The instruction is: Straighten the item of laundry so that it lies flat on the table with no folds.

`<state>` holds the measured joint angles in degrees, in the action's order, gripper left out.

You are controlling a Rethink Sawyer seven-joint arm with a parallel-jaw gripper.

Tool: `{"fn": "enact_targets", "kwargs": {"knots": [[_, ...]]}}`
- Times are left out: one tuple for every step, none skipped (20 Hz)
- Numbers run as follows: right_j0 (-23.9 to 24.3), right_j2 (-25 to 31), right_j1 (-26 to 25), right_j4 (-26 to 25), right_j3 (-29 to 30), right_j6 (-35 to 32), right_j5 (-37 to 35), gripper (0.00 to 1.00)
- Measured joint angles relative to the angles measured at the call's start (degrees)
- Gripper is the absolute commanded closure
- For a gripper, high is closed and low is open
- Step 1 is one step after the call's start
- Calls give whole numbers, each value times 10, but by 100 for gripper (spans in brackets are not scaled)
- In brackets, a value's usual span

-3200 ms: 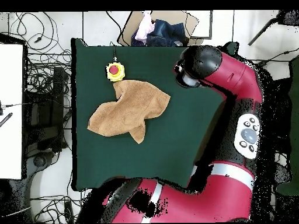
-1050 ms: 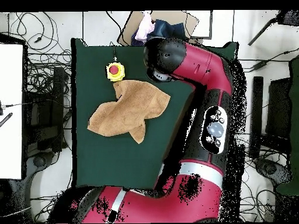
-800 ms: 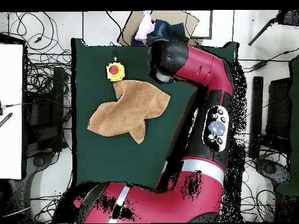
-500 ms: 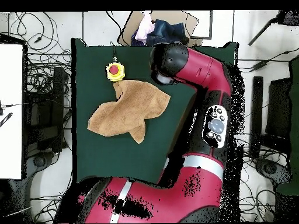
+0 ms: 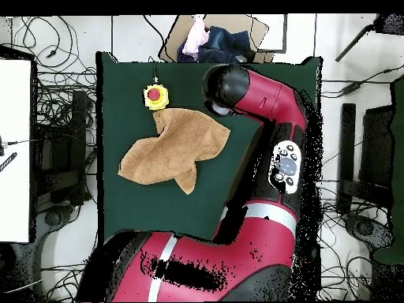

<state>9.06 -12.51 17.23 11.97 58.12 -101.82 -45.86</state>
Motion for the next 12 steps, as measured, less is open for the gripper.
{"fn": "enact_targets", "kwargs": {"knots": [[-1, -3, -6, 0, -4, 0, 4, 0], [-1, -6, -11, 0, -8, 0, 7, 0], [-2, -8, -17, 0, -12, 0, 11, 0], [-2, -10, -22, -1, -17, 0, 12, 0], [-2, -11, -27, -1, -22, 0, 13, 0], [-2, -13, -32, -1, -27, 0, 14, 0], [-2, -14, -37, -1, -32, 0, 15, 0], [-2, -16, -42, -2, -37, 0, 16, 0], [-2, -17, -46, -2, -39, 0, 15, 0], [-2, -19, -49, -2, -42, 0, 16, 0], [-2, -19, -51, -2, -43, 0, 16, 0], [-2, -21, -52, -2, -44, 0, 16, 0]]}}
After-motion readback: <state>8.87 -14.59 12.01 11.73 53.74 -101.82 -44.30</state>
